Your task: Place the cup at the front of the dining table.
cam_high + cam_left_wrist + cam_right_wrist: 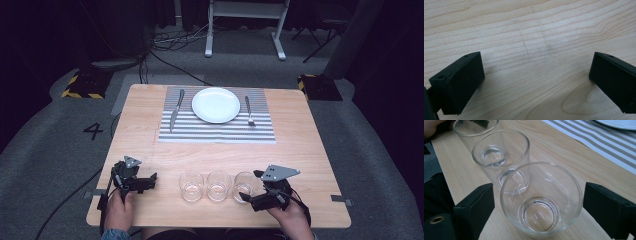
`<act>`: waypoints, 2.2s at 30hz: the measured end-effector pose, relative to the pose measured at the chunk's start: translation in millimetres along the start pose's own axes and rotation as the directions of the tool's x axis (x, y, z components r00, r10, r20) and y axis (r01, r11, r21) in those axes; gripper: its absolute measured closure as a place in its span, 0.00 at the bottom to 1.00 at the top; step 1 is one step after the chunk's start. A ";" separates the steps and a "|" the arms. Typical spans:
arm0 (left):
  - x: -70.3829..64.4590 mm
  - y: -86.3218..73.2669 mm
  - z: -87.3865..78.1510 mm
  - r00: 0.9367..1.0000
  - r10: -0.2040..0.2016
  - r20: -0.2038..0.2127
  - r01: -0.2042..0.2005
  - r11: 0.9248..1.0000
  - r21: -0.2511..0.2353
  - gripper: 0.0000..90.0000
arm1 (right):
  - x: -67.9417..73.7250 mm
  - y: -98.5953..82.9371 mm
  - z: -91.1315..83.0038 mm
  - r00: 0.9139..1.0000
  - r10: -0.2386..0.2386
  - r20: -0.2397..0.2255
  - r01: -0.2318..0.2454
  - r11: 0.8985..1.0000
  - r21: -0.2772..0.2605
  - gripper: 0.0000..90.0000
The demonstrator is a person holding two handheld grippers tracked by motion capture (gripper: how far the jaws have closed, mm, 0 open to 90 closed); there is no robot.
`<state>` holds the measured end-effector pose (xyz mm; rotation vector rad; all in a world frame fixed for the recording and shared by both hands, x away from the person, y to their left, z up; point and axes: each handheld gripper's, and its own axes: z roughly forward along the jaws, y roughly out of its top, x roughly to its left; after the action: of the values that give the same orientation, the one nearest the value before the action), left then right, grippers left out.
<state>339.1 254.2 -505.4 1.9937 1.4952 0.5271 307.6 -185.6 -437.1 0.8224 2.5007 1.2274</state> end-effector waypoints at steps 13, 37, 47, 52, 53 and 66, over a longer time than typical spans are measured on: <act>0.4 0.7 0.1 1.000 0.005 0.001 -0.005 1.000 0.006 0.00 | -4.3 -11.1 26.5 1.000 0.001 -0.019 0.001 0.997 0.075 0.19; 0.4 0.7 0.1 1.000 0.005 0.001 -0.005 1.000 0.006 0.00 | -13.9 5.3 13.7 1.000 -0.002 0.005 0.001 0.994 0.111 0.21; 0.4 0.7 0.2 1.000 0.005 0.001 -0.005 1.000 0.006 0.00 | -23.4 27.7 5.4 1.000 -0.008 0.018 0.006 0.994 0.105 0.21; 0.4 0.7 0.1 1.000 0.005 0.001 -0.005 1.000 0.006 0.00 | -30.0 42.7 0.1 0.999 -0.012 0.041 0.009 0.997 0.078 0.21; 0.4 0.7 0.2 1.000 0.005 0.001 -0.005 1.000 0.006 0.00 | -31.0 45.7 -0.5 0.999 -0.012 0.043 0.008 0.997 0.080 0.21; 0.5 0.7 0.1 1.000 0.006 -0.001 -0.006 1.000 0.006 0.00 | -42.3 75.2 2.2 0.998 -0.022 0.065 0.017 0.996 0.084 0.21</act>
<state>339.8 254.5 -505.0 2.0035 1.4936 0.5259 371.7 -171.9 -381.0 0.8418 2.5152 1.0784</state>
